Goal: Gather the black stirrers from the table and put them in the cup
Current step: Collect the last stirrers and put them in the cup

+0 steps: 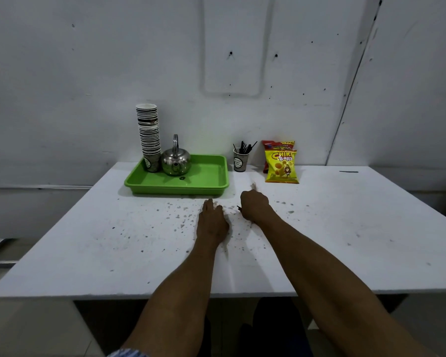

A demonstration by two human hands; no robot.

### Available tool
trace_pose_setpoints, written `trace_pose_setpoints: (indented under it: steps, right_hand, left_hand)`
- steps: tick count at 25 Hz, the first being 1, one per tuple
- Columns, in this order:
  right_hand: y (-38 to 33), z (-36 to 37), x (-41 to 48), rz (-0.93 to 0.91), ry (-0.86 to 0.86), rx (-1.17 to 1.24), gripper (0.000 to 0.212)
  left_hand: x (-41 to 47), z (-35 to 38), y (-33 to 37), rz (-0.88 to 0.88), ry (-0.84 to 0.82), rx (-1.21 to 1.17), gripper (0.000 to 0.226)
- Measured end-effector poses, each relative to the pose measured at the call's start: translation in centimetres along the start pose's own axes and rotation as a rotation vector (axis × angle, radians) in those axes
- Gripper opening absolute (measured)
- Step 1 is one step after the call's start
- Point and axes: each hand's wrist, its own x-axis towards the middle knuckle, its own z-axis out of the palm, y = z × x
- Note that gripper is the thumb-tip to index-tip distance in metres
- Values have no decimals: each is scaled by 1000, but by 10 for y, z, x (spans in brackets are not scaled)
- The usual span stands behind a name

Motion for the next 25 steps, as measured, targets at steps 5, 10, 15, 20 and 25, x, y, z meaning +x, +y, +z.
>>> trace_pose_setpoints:
  steps: [5, 10, 15, 20, 25]
  right_hand:
    - [3, 3, -1, -23, -1, -62, 28]
    - [1, 4, -1, -84, 18, -130, 27]
    - [7, 8, 1, -37, 10, -40, 24]
    - [15, 3, 19, 131, 207, 372, 22]
    - [21, 9, 24, 265, 506, 926, 17]
  left_hand:
    - [-2, -1, 0, -2, 2, -10, 44]
    - [-2, -2, 1, -14, -24, -14, 48]
    - [-2, -3, 3, -17, -17, -12, 48]
    - [-1, -1, 11, 1, 15, -21, 40]
    - [8, 3, 25, 46, -47, -71, 53]
